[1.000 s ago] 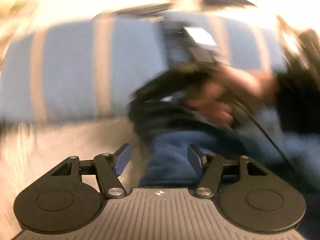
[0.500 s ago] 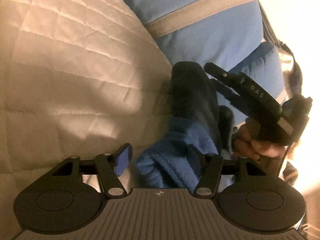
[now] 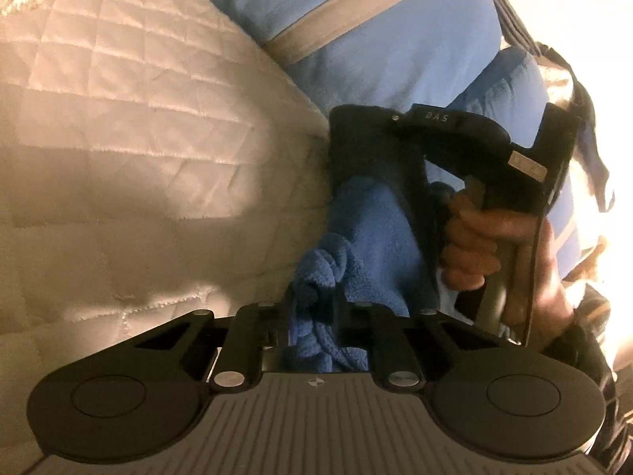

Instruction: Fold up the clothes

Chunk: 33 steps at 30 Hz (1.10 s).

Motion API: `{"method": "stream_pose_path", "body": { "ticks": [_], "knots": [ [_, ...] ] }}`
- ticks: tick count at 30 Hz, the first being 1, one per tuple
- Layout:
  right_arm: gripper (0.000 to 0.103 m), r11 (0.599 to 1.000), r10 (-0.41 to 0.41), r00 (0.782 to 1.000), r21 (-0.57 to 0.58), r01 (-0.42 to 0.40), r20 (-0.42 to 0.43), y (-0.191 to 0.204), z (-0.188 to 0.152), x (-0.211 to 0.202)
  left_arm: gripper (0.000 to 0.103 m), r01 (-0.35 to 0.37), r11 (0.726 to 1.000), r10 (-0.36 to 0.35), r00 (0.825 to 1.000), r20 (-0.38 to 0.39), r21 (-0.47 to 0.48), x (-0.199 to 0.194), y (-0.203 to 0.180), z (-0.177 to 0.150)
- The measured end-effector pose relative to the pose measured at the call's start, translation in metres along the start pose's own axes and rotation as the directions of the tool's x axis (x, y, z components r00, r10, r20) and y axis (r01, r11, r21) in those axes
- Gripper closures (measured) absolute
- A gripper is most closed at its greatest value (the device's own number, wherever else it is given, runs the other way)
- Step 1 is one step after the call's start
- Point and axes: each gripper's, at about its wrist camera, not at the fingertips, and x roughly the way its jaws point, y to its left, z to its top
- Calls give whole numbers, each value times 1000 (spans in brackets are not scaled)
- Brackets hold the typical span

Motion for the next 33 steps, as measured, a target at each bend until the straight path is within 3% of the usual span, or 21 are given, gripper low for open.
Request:
{"method": "stream_pose_path", "body": {
  "ticks": [5,7,9,10,11,12,14,17,19,20,21,22,24,27,29,33],
  "knots": [
    [103,988,-92,995,125,87,32,-30,4,-4,89,-22,1000,22,1000,11,16,-4,-10,2],
    [102,990,-66,997,125,62,30,-37,4,-9,89,-43,999,43,999,-14,-28,-2,-5,1],
    [93,995,-13,999,103,9,36,-36,5,-16,88,-40,997,38,999,-30,-63,0,1,3],
    [81,996,22,999,87,-25,41,-32,6,-19,88,-35,997,33,999,-32,-71,1,2,4],
    [53,996,57,997,71,-60,46,-29,7,-22,88,-39,997,37,999,-29,-61,1,1,5],
    [35,995,84,995,43,-86,54,-22,8,-25,88,-46,998,45,999,-24,-45,1,-2,4],
    [23,992,113,993,-58,-111,36,0,12,-23,88,-63,998,63,998,-10,1,0,-9,4],
    [22,965,36,997,-258,-51,-63,35,11,0,88,-91,991,90,996,18,96,-3,-22,0],
    [24,924,-36,990,-381,-20,-139,53,7,18,88,-108,982,103,994,37,155,-5,-31,-3],
    [35,902,-77,979,-432,-12,-189,59,2,29,88,-117,976,110,993,46,184,-6,-34,-4],
    [81,888,-117,967,-459,0,-226,61,-2,38,88,-127,969,117,992,55,214,-6,-39,-6],
    [94,878,-155,954,-479,13,-257,62,-6,47,88,-135,961,123,990,64,242,-7,-42,-7],
    [94,896,-148,960,-442,29,-236,53,-6,43,88,-128,962,115,991,68,241,-8,-42,-7],
    [95,951,-121,989,-295,92,-84,33,5,18,88,-102,975,91,994,66,200,-9,-37,-5],
    [96,974,-127,992,-192,124,-7,19,7,5,88,-80,983,70,995,66,165,-11,-32,-3],
    [96,987,-149,988,-51,151,30,-4,5,-1,90,8,1000,-10,997,78,22,-18,-17,2]
  ]
}}
